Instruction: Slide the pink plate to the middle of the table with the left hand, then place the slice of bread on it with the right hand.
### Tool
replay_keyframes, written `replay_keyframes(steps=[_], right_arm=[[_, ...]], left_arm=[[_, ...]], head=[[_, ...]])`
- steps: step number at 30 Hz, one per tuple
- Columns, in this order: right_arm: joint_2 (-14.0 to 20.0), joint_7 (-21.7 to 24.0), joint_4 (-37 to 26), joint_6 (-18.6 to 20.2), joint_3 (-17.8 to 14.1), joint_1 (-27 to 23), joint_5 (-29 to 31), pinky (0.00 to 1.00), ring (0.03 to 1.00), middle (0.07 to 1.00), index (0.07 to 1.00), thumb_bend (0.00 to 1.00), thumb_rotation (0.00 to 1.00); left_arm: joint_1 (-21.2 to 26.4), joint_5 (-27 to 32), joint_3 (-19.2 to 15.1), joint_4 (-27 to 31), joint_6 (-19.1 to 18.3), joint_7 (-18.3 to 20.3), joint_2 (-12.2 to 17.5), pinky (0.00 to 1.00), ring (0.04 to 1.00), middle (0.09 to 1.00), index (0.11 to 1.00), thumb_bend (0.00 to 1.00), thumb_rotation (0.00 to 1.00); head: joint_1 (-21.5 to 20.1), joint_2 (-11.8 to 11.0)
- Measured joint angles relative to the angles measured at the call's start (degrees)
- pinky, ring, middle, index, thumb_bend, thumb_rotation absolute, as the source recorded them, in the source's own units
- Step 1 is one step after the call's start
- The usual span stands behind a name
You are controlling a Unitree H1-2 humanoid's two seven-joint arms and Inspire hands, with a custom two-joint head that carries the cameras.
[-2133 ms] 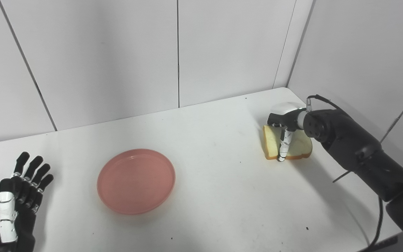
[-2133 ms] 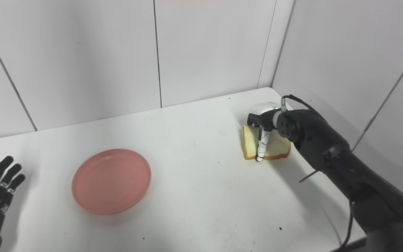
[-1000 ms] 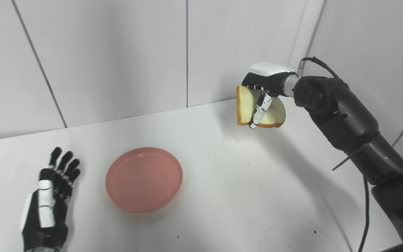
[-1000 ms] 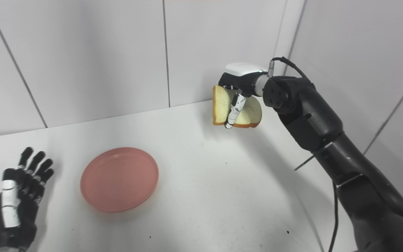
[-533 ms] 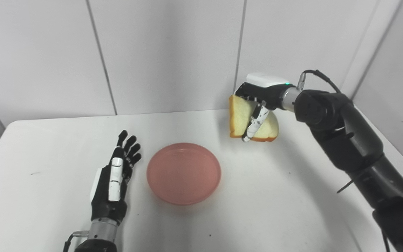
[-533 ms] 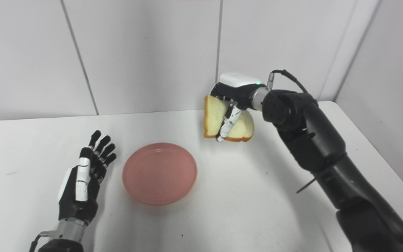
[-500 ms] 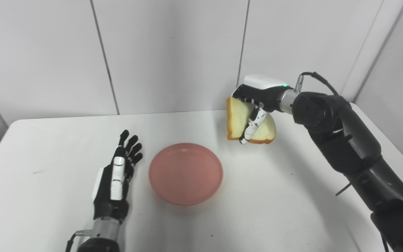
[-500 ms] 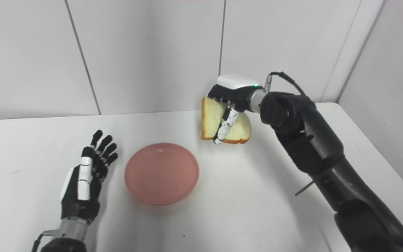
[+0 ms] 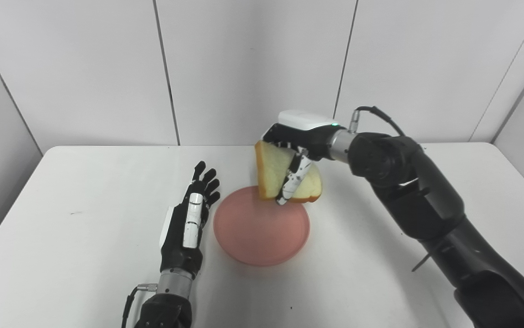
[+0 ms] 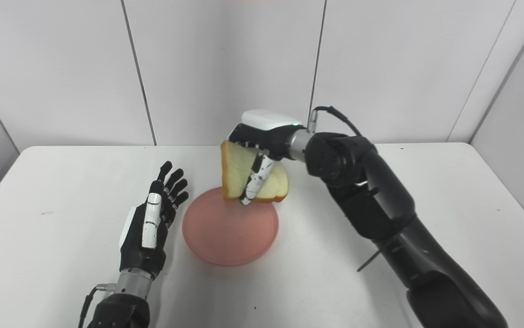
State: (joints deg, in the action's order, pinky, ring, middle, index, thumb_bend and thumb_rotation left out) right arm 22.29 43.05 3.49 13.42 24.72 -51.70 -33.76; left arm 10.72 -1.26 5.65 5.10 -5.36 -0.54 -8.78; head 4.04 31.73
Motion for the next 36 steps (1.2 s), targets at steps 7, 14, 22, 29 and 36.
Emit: replay_keyframes(steps=[7, 14, 22, 29, 36], right_arm=[[-2.2, -1.08, 3.77, -1.26, 2.06, -0.05, -0.36, 0.39, 0.454, 0.478, 0.505, 0.53, 0.0], [-4.21, -2.55, 9.17, -3.56, 4.06, -0.02, -0.85, 0.37, 0.444, 0.468, 0.508, 0.53, 0.0], [-5.43, -2.9, 12.41, -3.97, 5.25, -0.02, -1.04, 0.38, 0.448, 0.477, 0.502, 0.53, 0.0], [-5.93, -3.89, 14.1, -5.64, 6.47, 0.33, -1.99, 0.38, 0.412, 0.499, 0.497, 0.52, 0.0], [-5.92, -6.04, 14.28, -7.54, 8.24, 0.63, -5.39, 0.39, 0.411, 0.516, 0.506, 0.52, 0.0]], left_arm=[[0.01, -0.07, 0.0, 0.95, -0.04, -0.46, -0.1, 0.91, 0.925, 0.936, 0.938, 0.66, 1.0], [0.04, -0.27, 0.1, 1.55, -0.19, -0.92, -0.38, 0.91, 0.928, 0.935, 0.935, 0.68, 1.0], [0.04, -1.47, 0.09, 1.71, -0.38, -1.51, -0.66, 0.9, 0.915, 0.928, 0.929, 0.68, 1.0], [0.09, -2.25, 0.11, 2.2, -1.39, -2.43, -1.45, 0.92, 0.922, 0.933, 0.931, 0.68, 1.0], [0.12, -2.43, 0.1, 3.01, -2.29, -2.81, -1.45, 0.92, 0.92, 0.932, 0.933, 0.69, 1.0]], head=[[0.0, 0.44], [0.26, 0.88], [0.53, 1.32], [0.88, 1.76], [0.88, 2.37]])
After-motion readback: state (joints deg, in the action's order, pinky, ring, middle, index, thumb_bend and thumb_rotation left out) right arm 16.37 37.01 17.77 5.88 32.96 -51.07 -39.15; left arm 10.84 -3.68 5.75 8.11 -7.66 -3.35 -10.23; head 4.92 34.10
